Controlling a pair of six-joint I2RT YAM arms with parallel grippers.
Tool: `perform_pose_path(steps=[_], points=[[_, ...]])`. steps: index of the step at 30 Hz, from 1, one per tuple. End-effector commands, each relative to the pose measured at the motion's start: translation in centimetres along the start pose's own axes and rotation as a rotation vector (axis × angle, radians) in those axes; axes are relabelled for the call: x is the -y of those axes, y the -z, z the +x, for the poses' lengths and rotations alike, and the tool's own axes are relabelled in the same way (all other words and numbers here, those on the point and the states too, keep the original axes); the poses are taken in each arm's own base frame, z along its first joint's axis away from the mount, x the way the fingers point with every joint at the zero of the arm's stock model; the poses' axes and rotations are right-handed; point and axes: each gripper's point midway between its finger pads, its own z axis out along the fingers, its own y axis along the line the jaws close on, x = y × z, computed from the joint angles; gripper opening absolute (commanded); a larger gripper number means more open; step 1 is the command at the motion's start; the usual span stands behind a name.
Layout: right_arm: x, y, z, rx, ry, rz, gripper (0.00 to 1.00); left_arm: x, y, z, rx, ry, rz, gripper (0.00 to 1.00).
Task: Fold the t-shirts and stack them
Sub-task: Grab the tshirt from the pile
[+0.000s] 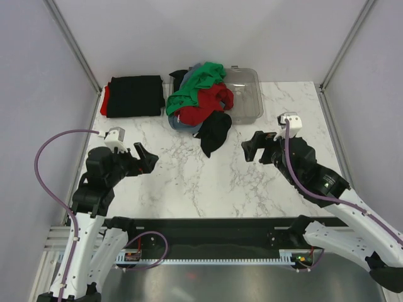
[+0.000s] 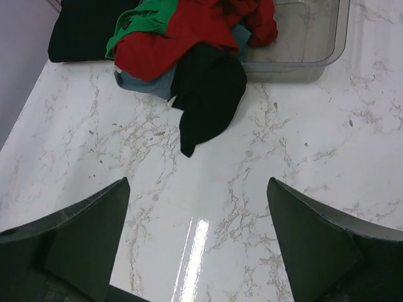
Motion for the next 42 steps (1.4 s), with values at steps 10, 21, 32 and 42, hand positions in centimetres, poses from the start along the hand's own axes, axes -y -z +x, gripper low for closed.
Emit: perform_pose_path(steps=[10, 21, 32, 42], points=[[-7.4, -10.5, -7.9, 0.033, 0.099, 0.043, 0.98, -0.8, -0.1, -0.7, 0.021, -0.020, -0.048, 1.00], [-10.6, -26.1, -8.2, -0.061, 0.060, 0.004, 0.95, -0.8, 0.4, -1.0, 0.048, -0.024, -0.053, 1.00], [-12.7, -33.7, -0.7, -0.192, 0.081, -0.119, 0.79, -0.8, 0.6, -1.2, 0.062, -0.023, -0.051, 1.00], [-11.2, -35.4, 3.0, -0.247, 0.102, -0.073, 0.61, -0.7, 0.5, -1.2, 0.058, -0.022, -0.049, 1.00]])
